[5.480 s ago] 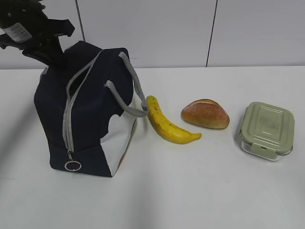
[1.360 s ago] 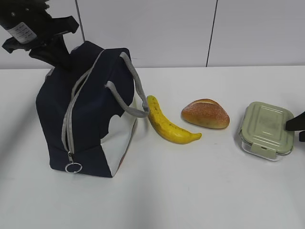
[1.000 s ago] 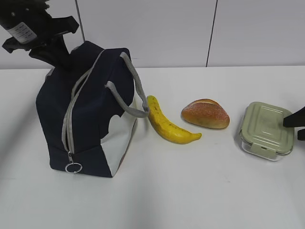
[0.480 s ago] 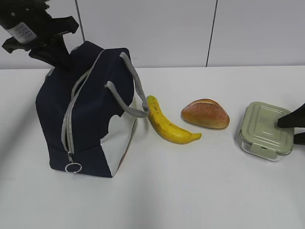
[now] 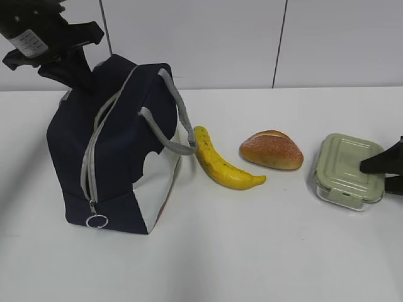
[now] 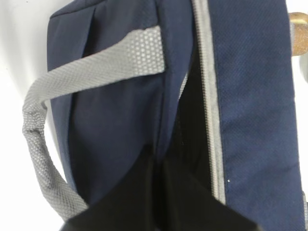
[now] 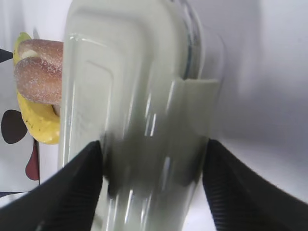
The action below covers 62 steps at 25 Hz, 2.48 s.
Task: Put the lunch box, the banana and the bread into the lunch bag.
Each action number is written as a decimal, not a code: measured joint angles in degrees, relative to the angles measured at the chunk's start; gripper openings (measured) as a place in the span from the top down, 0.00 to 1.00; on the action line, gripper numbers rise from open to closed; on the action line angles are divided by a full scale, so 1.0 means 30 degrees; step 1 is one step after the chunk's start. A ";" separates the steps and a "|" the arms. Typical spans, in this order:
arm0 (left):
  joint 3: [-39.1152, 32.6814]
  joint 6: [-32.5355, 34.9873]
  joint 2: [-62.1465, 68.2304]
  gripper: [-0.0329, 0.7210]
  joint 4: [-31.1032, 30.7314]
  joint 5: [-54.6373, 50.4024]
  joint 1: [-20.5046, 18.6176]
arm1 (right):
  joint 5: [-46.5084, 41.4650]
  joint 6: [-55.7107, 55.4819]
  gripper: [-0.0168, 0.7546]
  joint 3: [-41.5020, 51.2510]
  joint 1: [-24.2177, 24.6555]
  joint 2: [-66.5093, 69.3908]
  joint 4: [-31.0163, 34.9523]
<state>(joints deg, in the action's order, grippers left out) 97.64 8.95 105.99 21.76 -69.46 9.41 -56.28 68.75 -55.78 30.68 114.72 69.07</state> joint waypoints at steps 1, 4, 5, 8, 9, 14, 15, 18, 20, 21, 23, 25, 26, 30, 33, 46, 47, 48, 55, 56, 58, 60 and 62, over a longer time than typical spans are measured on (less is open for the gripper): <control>0.0000 0.0000 0.0000 0.96 0.0000 0.0000 0.0000 | -0.0041 0.0090 0.38 0.0000 0.0000 0.0048 0.0115; 0.0000 0.0000 0.0000 0.96 0.0000 0.0000 0.0000 | -0.0370 0.0453 0.46 -0.0033 0.0000 0.0118 0.0634; 0.0000 0.0000 0.0000 0.96 0.0000 0.0000 0.0000 | -0.0464 0.0588 0.47 -0.0033 0.0000 0.0118 0.0678; 0.0000 0.0000 0.0000 0.96 0.0000 0.0000 0.0000 | -0.0614 0.0903 0.48 -0.0033 0.0000 0.0118 0.0813; 0.0000 0.0000 0.0000 0.96 0.0000 0.0000 0.0000 | -0.0611 0.0906 0.48 -0.0033 0.0000 0.0134 0.0843; 0.0000 0.0000 0.0000 0.96 0.0000 0.0000 0.0000 | -0.0933 0.1062 0.48 -0.0033 0.0000 0.0164 0.0957; 0.0000 0.0000 0.0000 0.96 0.0019 0.0000 0.0000 | -0.1158 0.1194 0.48 -0.0033 0.0000 0.0210 0.0957; 0.0000 0.0000 0.0000 0.96 0.0124 0.0000 0.0000 | -0.1721 0.1191 0.48 -0.0235 0.0000 0.0224 0.0880; 0.0000 0.0000 0.0000 0.96 0.0167 0.0000 0.0000 | -0.2098 0.1075 0.48 -0.0477 0.0000 0.0224 0.0880; 0.0000 0.0000 0.0000 0.96 0.0167 0.0000 0.0000 | -0.2178 0.1035 0.48 -0.0573 0.0000 0.0224 0.0880; 0.0000 0.0000 0.0000 0.96 0.0191 0.0000 0.0000 | -0.2211 0.0897 0.48 -0.0665 0.0000 0.0224 0.0880; 0.0000 0.0000 0.0000 0.96 0.0213 0.0000 0.0000 | -0.2326 0.0822 0.48 -0.0691 0.0000 0.0224 0.0852; 0.0000 0.0000 0.0000 0.96 0.0213 0.0000 0.0000 | -0.2370 0.0787 0.48 -0.0691 0.0000 0.0224 0.0852; 0.0000 -0.0017 0.0000 0.96 0.0261 0.0020 0.0000 | -0.2491 0.0502 0.48 -0.0900 0.0000 0.0224 0.1013; 0.0000 -0.0018 0.0000 0.96 0.0598 0.0089 0.0000 | -0.2532 -0.0208 0.48 -0.1391 -0.0071 0.0224 0.1013; 0.0000 -0.0526 0.0000 0.96 0.1814 0.0667 0.0000 | -0.2962 -0.6630 0.48 -0.5436 -0.3665 -0.2503 0.0225; 0.0000 -0.0546 0.0000 0.96 0.1814 0.0685 0.0000 | -0.3010 -0.7191 0.48 -0.5943 -0.4045 -0.2701 0.0159; 0.0000 -0.0565 0.0000 0.96 0.1814 0.0685 0.0000 | -0.3145 -0.7879 0.48 -0.6378 -0.4538 -0.2842 0.0129; 0.0000 -0.0582 0.0000 0.96 0.1962 0.0699 0.0000 | -0.3657 -1.1825 0.48 -1.0065 -0.8340 -0.2957 -0.0236; 0.0000 -0.0582 0.0000 0.96 0.1990 0.0722 0.0000 | -0.3716 -1.2336 0.48 -1.0550 -0.8899 -0.2957 -0.0247; 0.0000 -0.0582 0.0000 0.96 0.2056 0.0722 0.0000 | -0.3811 -1.3139 0.48 -1.1301 -0.9887 -0.2957 -0.0247; 0.0000 -0.0582 0.0000 0.96 0.2056 0.0722 0.0000 | -0.3897 -1.3936 0.48 -1.1870 -1.0835 -0.2957 -0.0395; 0.0000 -0.0582 0.0000 0.96 0.2069 0.0722 0.0000 | -0.3894 -1.4600 0.48 -1.2155 -1.1904 -0.2957 -0.0709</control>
<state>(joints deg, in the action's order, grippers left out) 97.64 7.21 105.99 27.96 -67.29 9.41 -67.96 24.95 -92.24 -5.03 105.85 66.94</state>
